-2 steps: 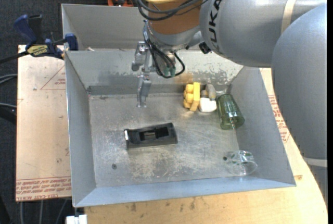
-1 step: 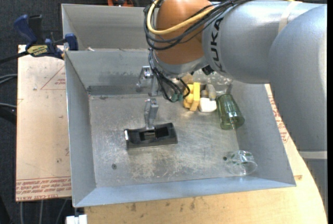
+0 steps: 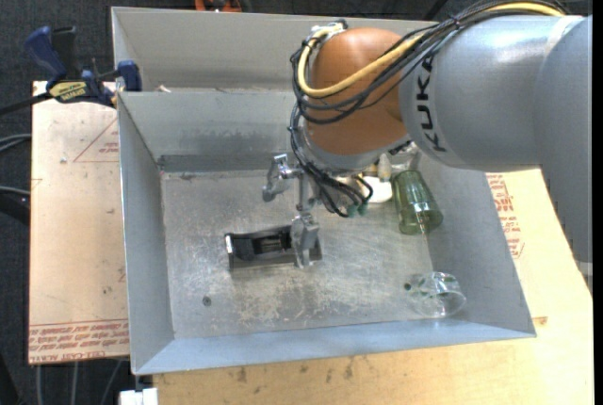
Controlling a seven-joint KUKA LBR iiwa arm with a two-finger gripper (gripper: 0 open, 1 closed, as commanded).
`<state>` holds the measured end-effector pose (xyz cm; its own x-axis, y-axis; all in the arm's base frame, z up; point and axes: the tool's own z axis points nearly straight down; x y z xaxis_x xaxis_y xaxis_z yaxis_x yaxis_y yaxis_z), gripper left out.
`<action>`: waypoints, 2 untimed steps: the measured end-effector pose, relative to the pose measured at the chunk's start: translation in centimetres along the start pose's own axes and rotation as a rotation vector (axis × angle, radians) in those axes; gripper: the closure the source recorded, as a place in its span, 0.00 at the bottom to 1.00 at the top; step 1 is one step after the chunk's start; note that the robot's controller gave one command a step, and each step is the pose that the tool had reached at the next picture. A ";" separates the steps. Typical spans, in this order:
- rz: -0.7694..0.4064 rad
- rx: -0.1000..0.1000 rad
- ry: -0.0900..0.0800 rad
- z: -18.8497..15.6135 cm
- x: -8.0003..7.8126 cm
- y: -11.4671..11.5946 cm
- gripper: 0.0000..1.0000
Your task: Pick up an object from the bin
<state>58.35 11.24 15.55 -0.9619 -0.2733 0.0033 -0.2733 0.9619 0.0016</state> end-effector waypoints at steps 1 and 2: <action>0.022 0.000 -0.005 0.6 0.7 -1.4 0.00; -0.023 0.001 -0.009 7.8 1.9 -0.9 0.00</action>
Offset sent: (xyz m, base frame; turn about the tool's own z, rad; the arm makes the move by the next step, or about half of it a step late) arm -0.0200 -0.0140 -0.0855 -0.0317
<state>56.77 9.85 7.75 -0.9554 -0.2951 -0.0060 -0.2951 0.9555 0.0009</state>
